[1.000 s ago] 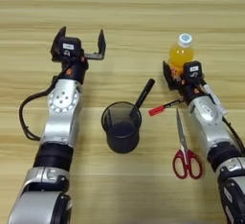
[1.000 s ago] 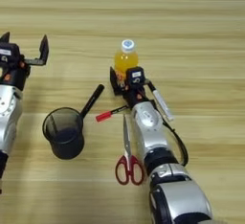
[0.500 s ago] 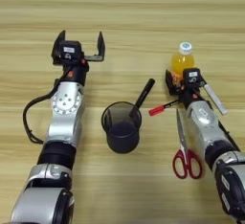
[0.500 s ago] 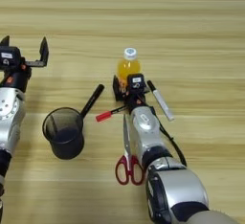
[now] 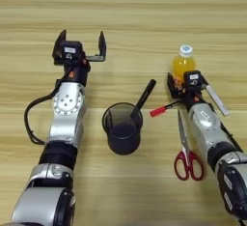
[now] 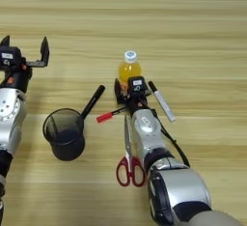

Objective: Move the objects on the table

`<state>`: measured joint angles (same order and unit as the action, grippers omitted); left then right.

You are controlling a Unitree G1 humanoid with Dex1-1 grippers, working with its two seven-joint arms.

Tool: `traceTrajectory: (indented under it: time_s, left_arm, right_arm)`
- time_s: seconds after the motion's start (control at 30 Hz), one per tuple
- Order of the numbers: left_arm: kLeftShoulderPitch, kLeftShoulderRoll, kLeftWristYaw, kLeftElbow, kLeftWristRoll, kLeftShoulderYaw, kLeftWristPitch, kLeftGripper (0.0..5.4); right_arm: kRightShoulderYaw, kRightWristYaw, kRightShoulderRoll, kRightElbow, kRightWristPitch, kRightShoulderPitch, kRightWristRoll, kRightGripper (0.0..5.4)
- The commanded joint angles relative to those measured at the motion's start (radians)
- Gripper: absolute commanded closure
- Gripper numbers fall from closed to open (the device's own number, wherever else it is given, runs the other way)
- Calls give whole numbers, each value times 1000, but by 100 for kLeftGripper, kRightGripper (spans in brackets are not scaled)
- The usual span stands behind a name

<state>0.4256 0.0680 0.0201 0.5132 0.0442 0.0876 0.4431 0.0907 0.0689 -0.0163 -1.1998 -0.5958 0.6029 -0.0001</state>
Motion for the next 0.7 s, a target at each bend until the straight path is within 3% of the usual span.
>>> traceTrajectory:
  time_s: [0.03,0.37,0.7]
  left_arm:
    - [19,-2,-6,10,-9,0,9,0]
    - [21,-1,-8,20,-12,-1,16,0]
    - [19,-4,-15,20,-20,-6,21,0]
  right_arm:
    - [4,-8,-3,-6,-16,17,-6,137]
    - [7,-9,-4,-8,-20,17,-6,6]
    - [18,-12,-9,24,-72,9,-1,2]
